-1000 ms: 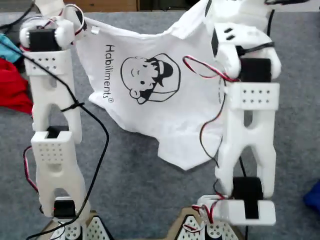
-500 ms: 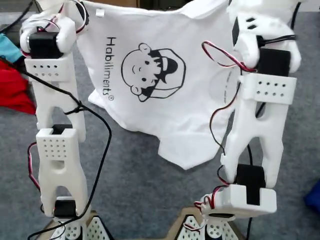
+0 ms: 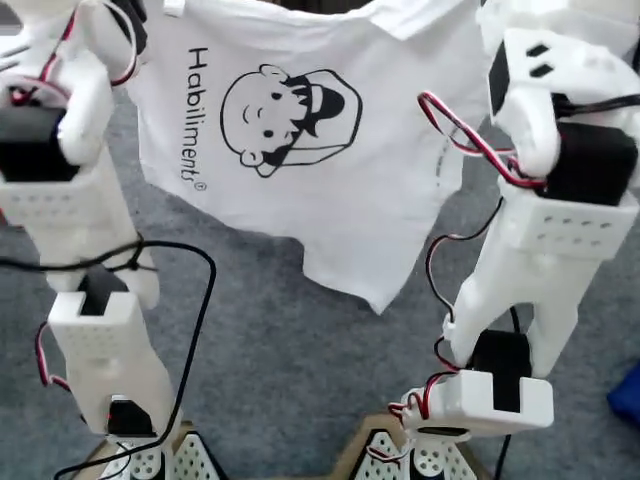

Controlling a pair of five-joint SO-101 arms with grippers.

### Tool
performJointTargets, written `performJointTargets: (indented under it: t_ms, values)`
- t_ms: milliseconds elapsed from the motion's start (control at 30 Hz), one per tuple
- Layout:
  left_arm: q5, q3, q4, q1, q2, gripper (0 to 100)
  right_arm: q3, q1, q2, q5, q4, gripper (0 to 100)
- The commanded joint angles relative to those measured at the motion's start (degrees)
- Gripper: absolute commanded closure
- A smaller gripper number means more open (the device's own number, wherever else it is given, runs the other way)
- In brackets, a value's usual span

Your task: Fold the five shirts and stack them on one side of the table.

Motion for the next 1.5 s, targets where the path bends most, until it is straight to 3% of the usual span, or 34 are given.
performJointTargets:
  t_ms: [0, 300, 567, 800, 1200, 1467]
  values:
    - [-0.09, -2.11, 1.49, 0.53, -5.23, 98, -6.29, 0.40, -0.22, 0.44, 3.08, 99.3]
    - [-0.18, -2.02, 6.86, 0.00, -10.95, 98, -9.71, 0.40, -0.13, 0.44, 4.75, 99.3]
    - [-0.26, -0.62, 6.42, 0.09, -10.95, 98, -7.69, -0.57, 0.31, 0.53, 3.16, 99.3]
    - [-0.09, 9.93, -3.16, -1.58, 0.66, 98, -0.92, -1.71, 0.31, 0.53, -0.79, 99.3]
    - [0.00, 10.02, -15.47, -4.13, 19.82, 98, 14.29, -4.62, 0.66, 0.70, -13.54, 99.3]
    - [-0.44, 10.46, -23.12, -5.27, 25.10, 98, 23.52, -3.91, 7.96, 0.70, -23.82, 99.3]
